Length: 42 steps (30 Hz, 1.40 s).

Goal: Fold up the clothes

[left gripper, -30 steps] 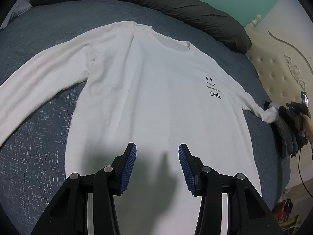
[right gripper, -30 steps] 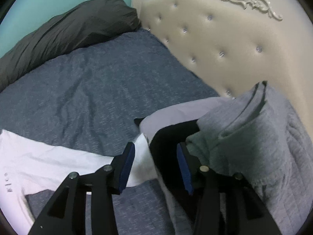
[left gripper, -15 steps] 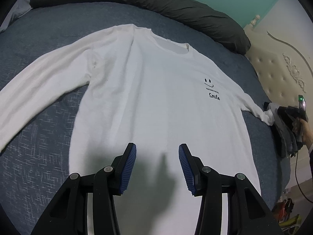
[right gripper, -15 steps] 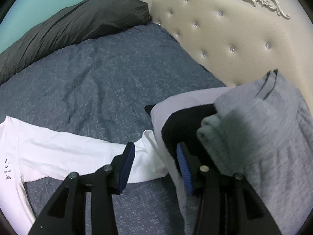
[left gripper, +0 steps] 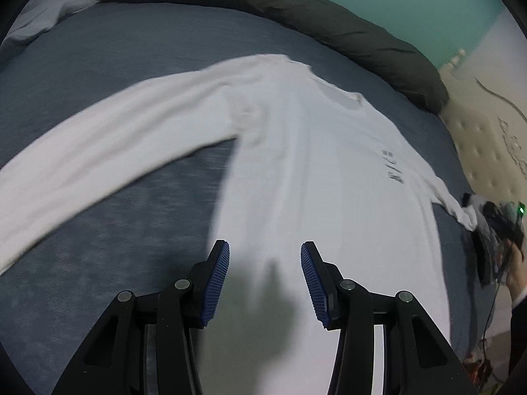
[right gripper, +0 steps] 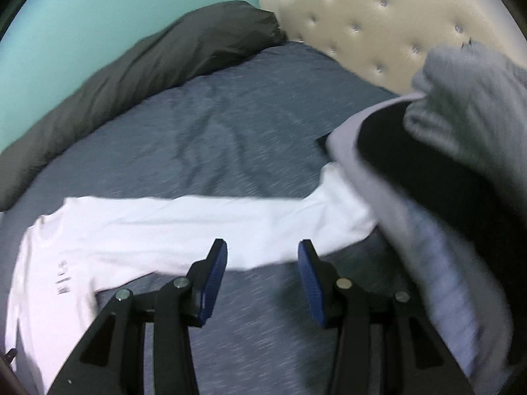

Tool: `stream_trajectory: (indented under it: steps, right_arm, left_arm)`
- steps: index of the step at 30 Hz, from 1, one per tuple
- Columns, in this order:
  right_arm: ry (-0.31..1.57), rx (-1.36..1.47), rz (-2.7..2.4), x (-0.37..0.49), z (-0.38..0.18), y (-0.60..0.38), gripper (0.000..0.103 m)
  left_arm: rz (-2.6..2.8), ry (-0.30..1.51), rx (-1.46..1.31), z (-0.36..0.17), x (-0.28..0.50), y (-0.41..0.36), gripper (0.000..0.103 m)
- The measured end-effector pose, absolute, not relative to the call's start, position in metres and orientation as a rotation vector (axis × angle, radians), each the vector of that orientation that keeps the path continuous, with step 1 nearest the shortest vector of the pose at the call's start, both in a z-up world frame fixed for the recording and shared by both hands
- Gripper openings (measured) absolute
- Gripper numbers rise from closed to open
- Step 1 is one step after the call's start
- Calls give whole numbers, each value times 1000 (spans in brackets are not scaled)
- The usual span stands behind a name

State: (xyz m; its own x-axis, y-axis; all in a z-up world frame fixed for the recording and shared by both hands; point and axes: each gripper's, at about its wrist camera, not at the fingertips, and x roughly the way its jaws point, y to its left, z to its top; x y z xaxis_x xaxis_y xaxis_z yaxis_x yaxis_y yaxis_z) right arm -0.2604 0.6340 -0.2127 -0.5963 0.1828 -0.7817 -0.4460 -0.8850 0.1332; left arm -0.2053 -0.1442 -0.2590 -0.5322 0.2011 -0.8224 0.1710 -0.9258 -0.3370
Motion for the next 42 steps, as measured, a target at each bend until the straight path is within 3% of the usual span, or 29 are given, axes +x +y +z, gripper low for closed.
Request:
stream_trajectory:
  steps: [6, 17, 22, 38, 41, 42]
  right_arm:
    - [511, -1227, 2573, -242, -233, 568, 46]
    - [422, -1328, 2627, -241, -243, 493, 46]
    - [377, -1348, 2646, -240, -241, 472, 46]
    - [335, -1413, 2680, -247, -244, 424, 46]
    - [324, -1419, 2689, -248, -244, 417, 46]
    - [324, -1419, 2689, -248, -243, 416, 46]
  left_arm:
    - [2774, -705, -1551, -261, -175, -219, 50]
    - [2972, -848, -1580, -265, -142, -361, 54]
    - [3052, -817, -1611, -273, -139, -407, 54]
    - [3138, -871, -1566, -293, -111, -470, 54]
    - [3137, -833, -1540, -293, -109, -469, 50]
    - [3134, -820, -1528, -293, -109, -469, 37]
